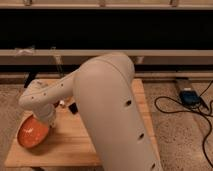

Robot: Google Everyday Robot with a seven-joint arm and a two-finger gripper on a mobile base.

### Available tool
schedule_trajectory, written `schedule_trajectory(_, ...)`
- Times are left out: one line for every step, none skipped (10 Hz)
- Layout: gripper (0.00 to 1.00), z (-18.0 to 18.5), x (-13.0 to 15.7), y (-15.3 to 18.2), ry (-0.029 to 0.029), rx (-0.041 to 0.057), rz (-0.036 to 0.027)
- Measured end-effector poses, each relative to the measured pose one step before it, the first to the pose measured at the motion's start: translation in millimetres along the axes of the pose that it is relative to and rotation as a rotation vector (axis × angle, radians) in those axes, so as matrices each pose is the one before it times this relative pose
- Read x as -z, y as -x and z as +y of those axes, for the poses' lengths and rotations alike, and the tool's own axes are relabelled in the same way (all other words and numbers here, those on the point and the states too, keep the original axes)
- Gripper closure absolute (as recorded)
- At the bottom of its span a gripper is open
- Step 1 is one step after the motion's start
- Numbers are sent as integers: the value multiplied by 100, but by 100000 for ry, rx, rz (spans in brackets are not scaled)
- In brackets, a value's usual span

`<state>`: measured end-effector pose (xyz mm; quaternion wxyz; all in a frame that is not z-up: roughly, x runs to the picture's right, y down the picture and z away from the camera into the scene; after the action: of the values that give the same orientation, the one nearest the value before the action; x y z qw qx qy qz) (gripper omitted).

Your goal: Drag the ceramic bowl in a circle

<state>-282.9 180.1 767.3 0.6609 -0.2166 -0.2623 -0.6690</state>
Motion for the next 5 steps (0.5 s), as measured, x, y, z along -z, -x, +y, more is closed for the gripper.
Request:
schedule_trajectory(100,915,240,-1592,-491,-4644,702)
schedule_trajectory(100,1035,206,-1570,-470,-4990,550)
schedule_trajectory(100,1277,197,-1293,-112,-5024,484)
schedule_trajectory(100,1533,83,-648,156,-3788,333)
schedule_trajectory(100,1308,133,-170,37,-2485,340)
